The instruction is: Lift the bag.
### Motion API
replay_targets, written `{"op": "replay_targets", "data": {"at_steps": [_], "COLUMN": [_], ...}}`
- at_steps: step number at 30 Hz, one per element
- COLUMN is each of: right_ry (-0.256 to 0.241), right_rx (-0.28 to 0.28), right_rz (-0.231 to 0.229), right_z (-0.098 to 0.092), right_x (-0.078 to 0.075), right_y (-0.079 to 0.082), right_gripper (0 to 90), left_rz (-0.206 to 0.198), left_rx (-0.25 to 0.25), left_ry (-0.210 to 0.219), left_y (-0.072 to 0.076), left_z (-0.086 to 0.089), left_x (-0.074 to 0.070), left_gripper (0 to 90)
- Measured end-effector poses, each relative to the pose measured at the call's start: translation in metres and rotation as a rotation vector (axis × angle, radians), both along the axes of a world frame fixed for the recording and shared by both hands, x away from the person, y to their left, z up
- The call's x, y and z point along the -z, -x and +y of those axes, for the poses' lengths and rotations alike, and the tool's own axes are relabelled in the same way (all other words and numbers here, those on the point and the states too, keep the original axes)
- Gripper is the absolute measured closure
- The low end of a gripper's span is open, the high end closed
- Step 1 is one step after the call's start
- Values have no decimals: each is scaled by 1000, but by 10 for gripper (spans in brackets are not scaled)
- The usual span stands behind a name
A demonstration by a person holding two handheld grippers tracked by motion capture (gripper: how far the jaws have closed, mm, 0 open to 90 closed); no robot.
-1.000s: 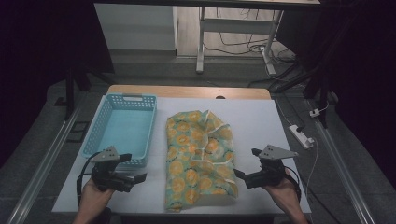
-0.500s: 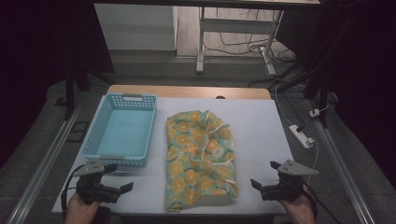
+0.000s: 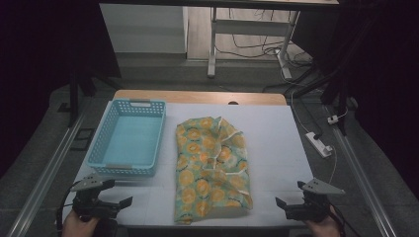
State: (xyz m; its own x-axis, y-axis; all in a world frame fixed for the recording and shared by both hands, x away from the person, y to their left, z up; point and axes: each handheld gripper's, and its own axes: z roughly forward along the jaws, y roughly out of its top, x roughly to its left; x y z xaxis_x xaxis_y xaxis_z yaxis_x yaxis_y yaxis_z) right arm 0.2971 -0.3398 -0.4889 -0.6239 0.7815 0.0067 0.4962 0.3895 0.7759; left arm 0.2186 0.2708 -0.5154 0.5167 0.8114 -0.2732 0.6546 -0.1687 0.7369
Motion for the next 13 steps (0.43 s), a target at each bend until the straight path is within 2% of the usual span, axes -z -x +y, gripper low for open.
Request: {"op": "replay_targets", "data": {"at_steps": [3,5,7,11,13], "right_ry": [15,27,33,24,24], "right_rx": [8,9,5,17,16], "right_rz": [36,58,79,82,85], "right_z": [-3,-4,-5,-6,-6], "right_x": [6,10,12,12,13], "right_y": [2,3,3,3,3], "right_gripper": [0,0,0,0,0], "left_rz": [17,43,50,80,81], "left_rx": [-8,-15,-22,-27,-26], "left_ry": [-28,-48,-52,-63,-58], "left_y": [1,1,2,2,1], "left_z": [1,1,2,2,2], "left_x": [3,5,6,7,7], "left_gripper": [0,0,0,0,0]}}
